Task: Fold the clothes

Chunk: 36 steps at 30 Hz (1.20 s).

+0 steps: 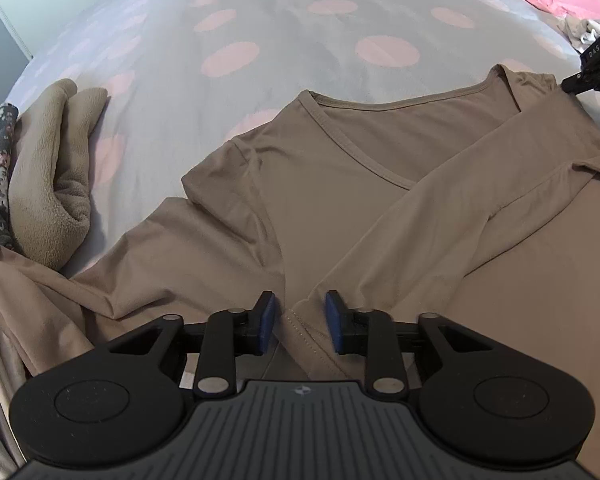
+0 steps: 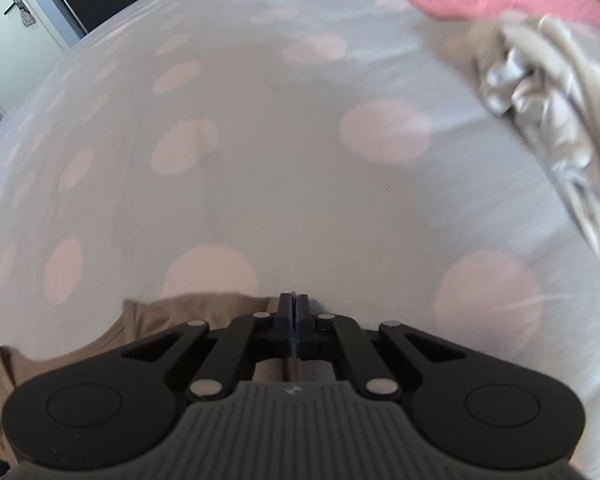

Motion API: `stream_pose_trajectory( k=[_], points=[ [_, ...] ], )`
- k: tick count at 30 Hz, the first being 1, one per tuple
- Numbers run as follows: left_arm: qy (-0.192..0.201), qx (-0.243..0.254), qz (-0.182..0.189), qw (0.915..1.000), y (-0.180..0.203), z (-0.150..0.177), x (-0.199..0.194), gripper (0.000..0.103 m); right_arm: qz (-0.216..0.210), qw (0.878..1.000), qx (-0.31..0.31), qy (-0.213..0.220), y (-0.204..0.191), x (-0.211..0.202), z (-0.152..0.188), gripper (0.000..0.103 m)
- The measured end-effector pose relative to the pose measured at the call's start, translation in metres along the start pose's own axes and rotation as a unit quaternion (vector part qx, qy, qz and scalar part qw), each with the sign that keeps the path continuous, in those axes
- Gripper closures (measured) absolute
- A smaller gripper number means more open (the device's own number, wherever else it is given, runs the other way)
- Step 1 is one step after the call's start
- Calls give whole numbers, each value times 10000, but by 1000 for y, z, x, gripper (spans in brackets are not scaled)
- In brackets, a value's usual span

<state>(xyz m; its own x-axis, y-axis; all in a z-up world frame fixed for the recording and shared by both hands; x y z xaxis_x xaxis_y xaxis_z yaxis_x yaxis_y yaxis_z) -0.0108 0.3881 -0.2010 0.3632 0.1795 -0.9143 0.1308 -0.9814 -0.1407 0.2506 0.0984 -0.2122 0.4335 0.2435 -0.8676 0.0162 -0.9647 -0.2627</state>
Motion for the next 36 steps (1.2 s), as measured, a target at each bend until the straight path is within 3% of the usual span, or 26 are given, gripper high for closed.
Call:
stream_pose_trajectory(
  k=[5, 9, 11, 14, 16, 19, 25, 30, 32, 36],
  points=[
    [33, -186, 58, 9998, -10, -2, -5, 93, 24, 10000, -38, -30, 2, 1, 1, 101],
    [-88, 119, 165, 9998, -3, 3, -3, 75, 12, 10000, -28, -57, 1, 3, 0, 101],
    [-131, 194, 64, 9997, -1, 5, 2, 75, 12, 10000, -54, -53, 2, 2, 1, 101],
    [-130, 103, 240, 9996, 1, 4, 3, 98, 12, 10000, -70, -50, 3, 1, 1, 101],
    [-59, 170, 223, 9996, 4, 1, -2, 101, 1, 10000, -56, -47, 3, 0, 0, 101],
    [218, 52, 196, 9996, -1, -11, -16, 101, -18, 10000, -30, -39, 3, -1, 0, 101],
    [908, -679, -303, 9931, -37, -39, -31, 101, -9, 10000, -82, 17, 0, 0, -1, 101],
    [741, -605, -422, 9945, -35, -40, -17, 98, 42, 9999, -156, 42, 2, -4, -1, 97],
    [669, -547, -493, 9950, -34, -37, -13, 90, 138, 9995, -258, 155, 4, -10, -3, 97],
    [686, -600, -571, 9942, -40, -32, -19, 84, 134, 9992, -350, 138, 11, -23, 0, 94]
  ],
)
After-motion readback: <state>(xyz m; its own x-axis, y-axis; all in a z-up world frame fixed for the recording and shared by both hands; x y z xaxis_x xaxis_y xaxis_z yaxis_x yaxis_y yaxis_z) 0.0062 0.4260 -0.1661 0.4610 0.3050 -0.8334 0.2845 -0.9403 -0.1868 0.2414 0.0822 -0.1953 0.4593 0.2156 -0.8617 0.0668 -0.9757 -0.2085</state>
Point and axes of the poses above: each gripper's, at about its wrist camera, not at the fingertips, and x roughly the way its jaws point, y to its right, z to its underside, the point moved 7 cm from there along x, roughly the way its jaws point, and after that the axes turned 3 degrees about x, right-handed, at the moved point
